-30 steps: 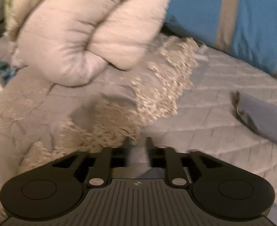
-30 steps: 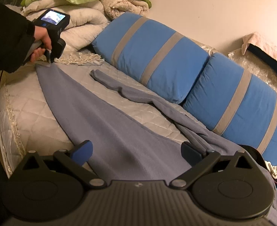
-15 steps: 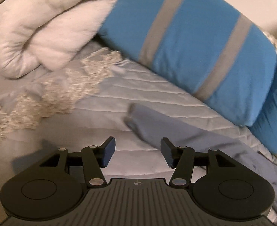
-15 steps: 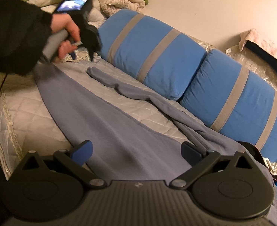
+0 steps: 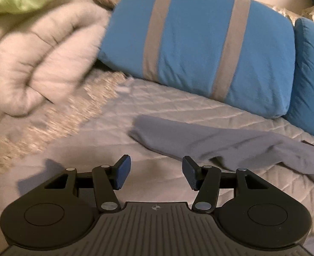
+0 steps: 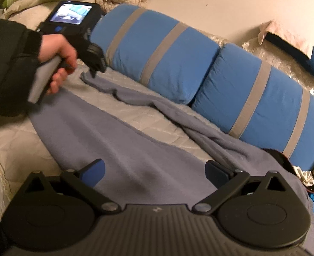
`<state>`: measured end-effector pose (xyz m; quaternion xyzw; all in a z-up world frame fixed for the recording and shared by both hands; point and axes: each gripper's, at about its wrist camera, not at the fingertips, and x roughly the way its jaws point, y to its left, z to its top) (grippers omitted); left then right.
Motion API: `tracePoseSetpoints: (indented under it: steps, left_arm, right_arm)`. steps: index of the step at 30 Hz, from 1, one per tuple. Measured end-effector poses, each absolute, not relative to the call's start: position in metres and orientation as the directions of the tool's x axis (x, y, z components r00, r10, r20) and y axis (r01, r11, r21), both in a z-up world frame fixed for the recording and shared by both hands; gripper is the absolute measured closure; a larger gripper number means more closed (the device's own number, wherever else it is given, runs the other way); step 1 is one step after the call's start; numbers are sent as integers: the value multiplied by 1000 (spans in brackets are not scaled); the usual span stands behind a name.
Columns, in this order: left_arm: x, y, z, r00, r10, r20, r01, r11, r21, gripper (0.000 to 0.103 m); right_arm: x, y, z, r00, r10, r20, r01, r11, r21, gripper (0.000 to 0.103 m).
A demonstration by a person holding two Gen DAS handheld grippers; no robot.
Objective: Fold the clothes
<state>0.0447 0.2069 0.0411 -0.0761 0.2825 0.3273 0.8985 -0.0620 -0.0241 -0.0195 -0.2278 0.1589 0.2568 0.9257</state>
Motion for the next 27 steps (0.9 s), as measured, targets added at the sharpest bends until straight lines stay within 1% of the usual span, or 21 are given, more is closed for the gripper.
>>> tracePoseSetpoints:
  steps: [3,7,10,12,13,15,17,18,19,23,27]
  left_arm:
    - [16,223,46,607,592,-530,-666,743,67,51]
    - [-27,268,46,543,649,-533,-735,674,71,51]
    - [-58,295,38,485,696,-529,-773,624,112,51]
    - [-71,312,33,482,665,-570,-771,631,86,51]
    - [-73,316,31,500,635,-589,-753,655,68,51]
    - [-68,319,26,545,579,-606,-686,724,76,51]
    - [-54,320,12,517,547,-658,-602,779,174,50]
    - [-50,319,7,508,546,-666,-566,795,219,46]
    - [-52,318,6,513,567,-645,-555,792,255,44]
    - [-55,320,11,392,638,-662,-558,737,380,43]
    - [-53,323,17,291,717,-634,-570,662,486,44]
  right_arm:
    - [-61,-26,-18,822,399,-407,-540,773,-333,0]
    - [-64,-26,-16,819,412,-400,-549,766,-334,0]
    - [-71,-23,-16,809,434,-396,-569,747,-345,0]
    - [-75,-21,-15,803,449,-393,-582,733,-351,0]
    - [-77,-20,-15,799,456,-391,-588,726,-355,0]
    - [-82,-18,-15,792,471,-388,-601,713,-362,0]
    - [-86,-17,-14,785,485,-386,-613,699,-369,0]
    - [-88,-16,-14,781,493,-384,-619,691,-372,0]
    - [-91,-15,-14,777,500,-383,-625,684,-375,0]
    - [-96,-12,-13,765,520,-380,-642,664,-383,0]
    - [-94,-13,-12,766,519,-379,-640,672,-372,0]
